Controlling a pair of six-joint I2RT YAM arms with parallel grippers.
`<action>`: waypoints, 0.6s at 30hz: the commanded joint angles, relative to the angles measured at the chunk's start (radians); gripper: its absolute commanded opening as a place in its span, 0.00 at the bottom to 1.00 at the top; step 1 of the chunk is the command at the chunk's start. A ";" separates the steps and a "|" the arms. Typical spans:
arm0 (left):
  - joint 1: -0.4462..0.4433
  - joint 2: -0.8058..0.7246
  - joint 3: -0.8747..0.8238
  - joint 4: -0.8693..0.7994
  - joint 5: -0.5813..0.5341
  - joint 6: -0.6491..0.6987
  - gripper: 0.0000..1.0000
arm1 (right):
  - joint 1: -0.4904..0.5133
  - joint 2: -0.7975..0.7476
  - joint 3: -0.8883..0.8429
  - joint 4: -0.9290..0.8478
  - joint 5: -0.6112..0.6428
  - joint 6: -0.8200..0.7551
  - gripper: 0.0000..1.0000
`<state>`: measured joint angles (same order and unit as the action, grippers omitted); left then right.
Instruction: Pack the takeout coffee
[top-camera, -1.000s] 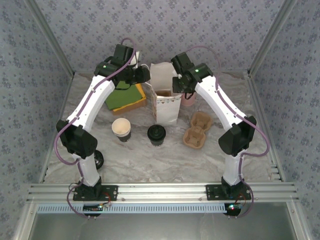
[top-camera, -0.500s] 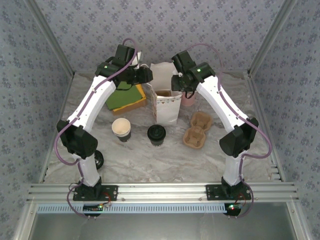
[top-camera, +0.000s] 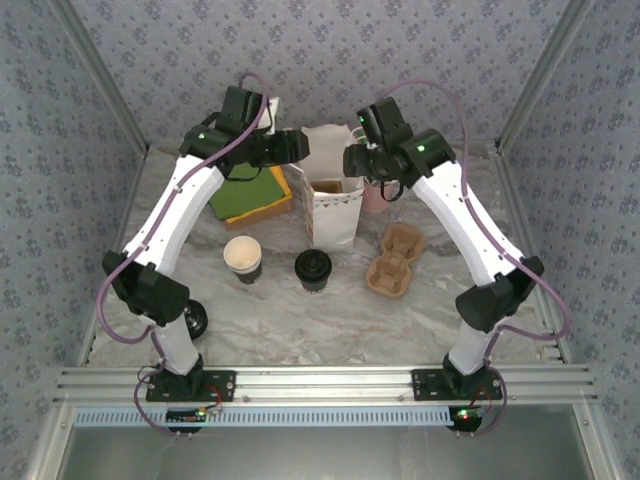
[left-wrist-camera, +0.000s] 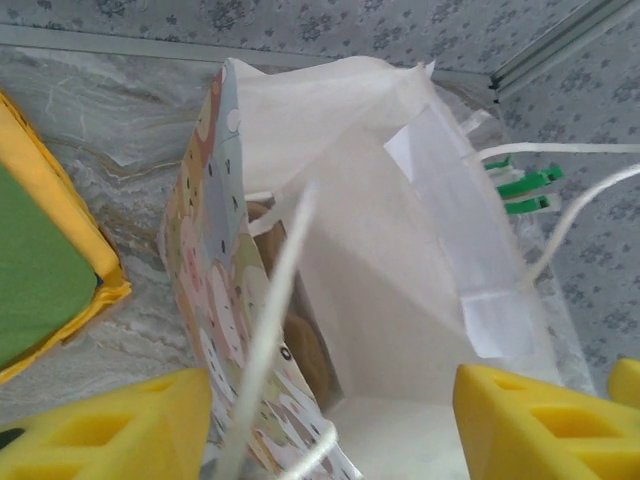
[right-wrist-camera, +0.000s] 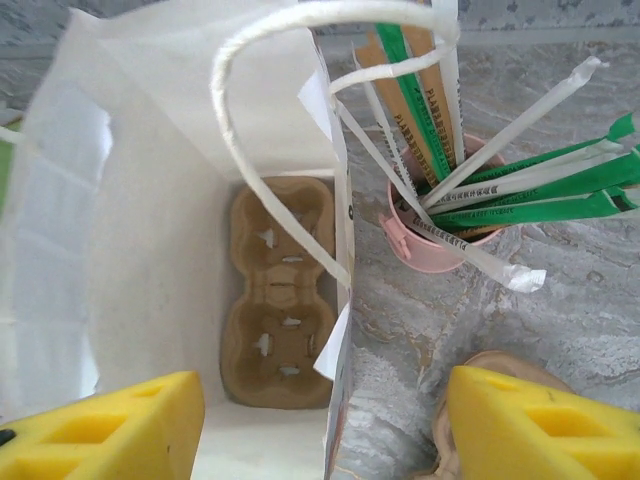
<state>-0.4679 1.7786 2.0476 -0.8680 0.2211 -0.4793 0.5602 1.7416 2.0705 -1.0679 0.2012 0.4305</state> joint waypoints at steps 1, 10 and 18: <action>-0.007 -0.075 0.028 -0.021 0.011 0.012 0.72 | 0.006 -0.057 -0.036 0.022 -0.010 0.013 0.72; -0.022 -0.225 -0.086 -0.067 -0.067 0.006 0.91 | 0.030 -0.168 -0.176 0.064 -0.020 0.006 1.00; -0.034 -0.433 -0.349 -0.061 -0.198 -0.057 1.00 | 0.066 -0.223 -0.264 0.086 -0.063 -0.023 1.00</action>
<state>-0.4938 1.4090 1.7603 -0.9165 0.0982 -0.5034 0.6109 1.5581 1.8332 -1.0016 0.1680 0.4309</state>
